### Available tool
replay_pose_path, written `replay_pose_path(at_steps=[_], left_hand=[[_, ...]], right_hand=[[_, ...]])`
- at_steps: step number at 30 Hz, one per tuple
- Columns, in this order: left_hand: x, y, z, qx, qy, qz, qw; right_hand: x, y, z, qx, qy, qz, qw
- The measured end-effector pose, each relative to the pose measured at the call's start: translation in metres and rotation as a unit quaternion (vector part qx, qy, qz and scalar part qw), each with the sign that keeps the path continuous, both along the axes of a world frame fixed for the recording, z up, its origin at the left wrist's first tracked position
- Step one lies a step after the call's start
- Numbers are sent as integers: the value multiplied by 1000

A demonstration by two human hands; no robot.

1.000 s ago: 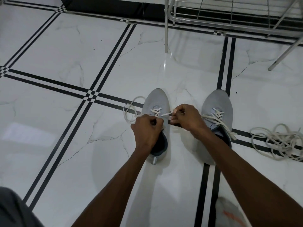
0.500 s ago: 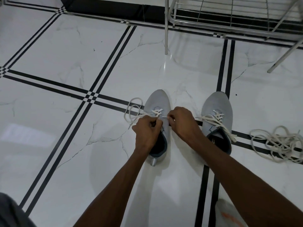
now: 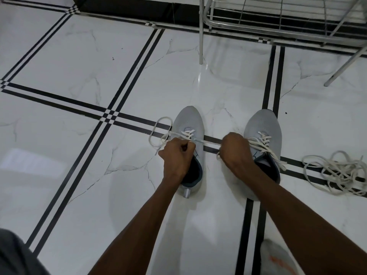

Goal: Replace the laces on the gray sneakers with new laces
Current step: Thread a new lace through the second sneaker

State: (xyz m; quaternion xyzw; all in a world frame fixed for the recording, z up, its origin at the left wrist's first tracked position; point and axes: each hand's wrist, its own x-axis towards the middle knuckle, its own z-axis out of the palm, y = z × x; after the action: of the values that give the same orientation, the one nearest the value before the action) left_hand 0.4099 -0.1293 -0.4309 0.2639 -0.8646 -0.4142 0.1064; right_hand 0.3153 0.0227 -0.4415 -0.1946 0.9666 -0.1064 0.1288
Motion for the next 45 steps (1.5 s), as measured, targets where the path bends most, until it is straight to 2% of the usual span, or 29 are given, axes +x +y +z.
replay_pose_path(at_steps=[2,5,6,8,13,14,17,18,20,22,25,26,29,30,32,35,38,42,45], left_hand=[[-1,0,0,0,4,3,1000],[-2,1,-2,6,6,7,1000],[-2,1,-2,7,8,7,1000],[-2,0,-3,3,6,3,1000],[-2,-4,-5,9,-7,10,1000],[-2,-5,-4,7,-5,11,1000],[-5,-4,-2,4,-2,7,1000],[-5,-3,0,7,-2,5,1000],[-5,-5,0,11,-3,1,1000],[-4,-8,-4,10,-3,-6,1000],[-4,-10,-5,0,-17,-2,1000],[-4,-10,-5,0,-15,-2,1000],[-6,-6,-3,8,-11,-5,1000],[-7,-6,-3,12,-10,-4,1000],[-7,-7,-4,9,-6,-5,1000],[-8,-9,-5,-9,-14,-19,1000],[-9,-9,-4,-23,-21,-36,999],[-10,-9,0,-30,5,0,1000],[-12,-11,0,-32,30,25,999]], right_hand=[[-3,6,-2,4,17,-3,1000],[-3,-18,-1,-166,9,65,984],[0,-27,1,-178,-5,80,981],[2,-35,-1,-137,-4,81,987],[-3,5,-2,13,-3,-21,1000],[-4,6,-6,-7,7,-7,1000],[-2,-19,-1,-171,-2,55,984],[-1,-28,2,-189,-5,65,980],[2,-39,6,-147,3,82,986],[2,-31,2,-74,13,55,996],[-4,-7,-8,-3,-51,-12,999],[-4,-4,-10,-11,-58,-8,998],[-2,-16,-7,-164,-23,51,985],[0,-23,-3,-187,-21,68,980],[2,-31,1,-159,-18,84,984],[0,-21,-4,-88,-8,44,995],[-3,-6,-7,-98,-70,21,993],[-13,9,5,-217,-152,-26,964],[-22,18,24,-303,-215,-61,926]])
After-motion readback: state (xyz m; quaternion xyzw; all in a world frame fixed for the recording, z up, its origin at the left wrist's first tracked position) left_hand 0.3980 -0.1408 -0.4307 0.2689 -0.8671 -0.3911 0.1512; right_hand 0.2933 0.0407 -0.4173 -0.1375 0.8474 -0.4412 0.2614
